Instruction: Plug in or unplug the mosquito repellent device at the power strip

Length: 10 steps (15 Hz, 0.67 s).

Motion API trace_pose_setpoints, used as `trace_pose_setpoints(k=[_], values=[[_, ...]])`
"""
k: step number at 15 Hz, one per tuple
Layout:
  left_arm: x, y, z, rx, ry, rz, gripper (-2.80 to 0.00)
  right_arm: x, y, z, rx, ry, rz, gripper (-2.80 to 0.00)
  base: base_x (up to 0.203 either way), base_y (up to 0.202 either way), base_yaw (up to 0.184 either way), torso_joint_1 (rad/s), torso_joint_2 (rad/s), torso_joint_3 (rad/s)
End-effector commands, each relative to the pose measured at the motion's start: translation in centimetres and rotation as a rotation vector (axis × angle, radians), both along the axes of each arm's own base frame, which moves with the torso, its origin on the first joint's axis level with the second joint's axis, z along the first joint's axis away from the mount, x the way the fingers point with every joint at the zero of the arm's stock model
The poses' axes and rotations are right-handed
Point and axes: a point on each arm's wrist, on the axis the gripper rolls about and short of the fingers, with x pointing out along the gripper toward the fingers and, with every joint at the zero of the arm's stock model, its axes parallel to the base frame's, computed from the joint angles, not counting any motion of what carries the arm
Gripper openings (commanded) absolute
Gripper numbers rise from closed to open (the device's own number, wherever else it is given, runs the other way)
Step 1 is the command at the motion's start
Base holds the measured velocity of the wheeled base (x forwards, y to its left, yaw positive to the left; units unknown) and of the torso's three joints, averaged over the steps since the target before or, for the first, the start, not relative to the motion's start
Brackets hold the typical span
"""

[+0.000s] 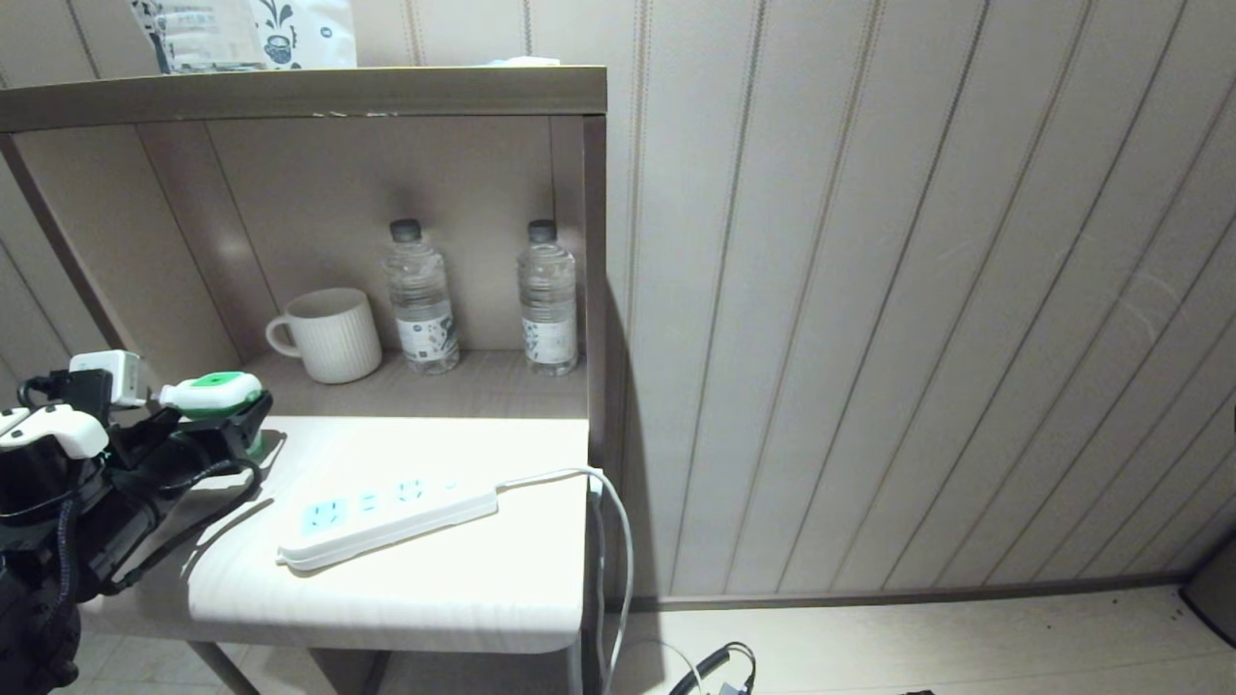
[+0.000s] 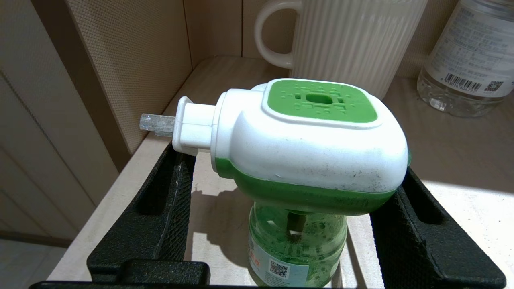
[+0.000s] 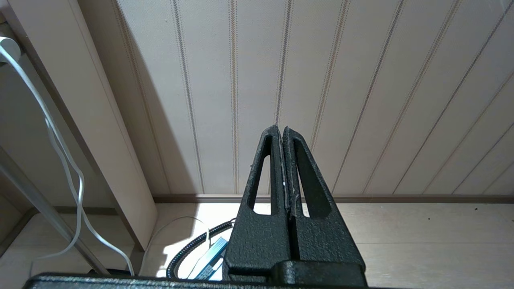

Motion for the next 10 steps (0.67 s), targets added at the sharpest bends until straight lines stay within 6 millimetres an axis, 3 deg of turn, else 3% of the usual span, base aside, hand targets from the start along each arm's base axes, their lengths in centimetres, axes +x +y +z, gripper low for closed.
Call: trace_pose_setpoints(k=[1,4,5,6,10], values=[[-0.09,0.01,0.66,0.01,-0.054,0.005,-2.8,0.0,0.0,0.0,0.0,0.0,-0.001,-2.8,0.0,0.0,0.0,0.0,0.0,0.0],[-0.06,0.03,0.69,0.012,-0.056,0.012,-2.8,0.0,0.0,0.0,0.0,0.0,0.0,-2.8,0.0,0.0,0.0,0.0,0.0,0.0],[-0.06,0.03,0.69,0.012,-0.056,0.012,-2.42,0.0,0.0,-0.02,0.0,0.001,0.0,-2.8,0.0,0.0,0.0,0.0,0.0,0.0],[-0.06,0.03,0.69,0.012,-0.056,0.012,0.0,0.01,0.0,0.0,0.0,0.001,0.0,-2.8,0.0,0.0,0.0,0.0,0.0,0.0],[-0.09,0.03,0.66,0.01,-0.054,0.012,0.0,0.0,0.0,-0.02,-0.001,0.001,0.0,-2.8,0.0,0.0,0.0,0.0,0.0,0.0]])
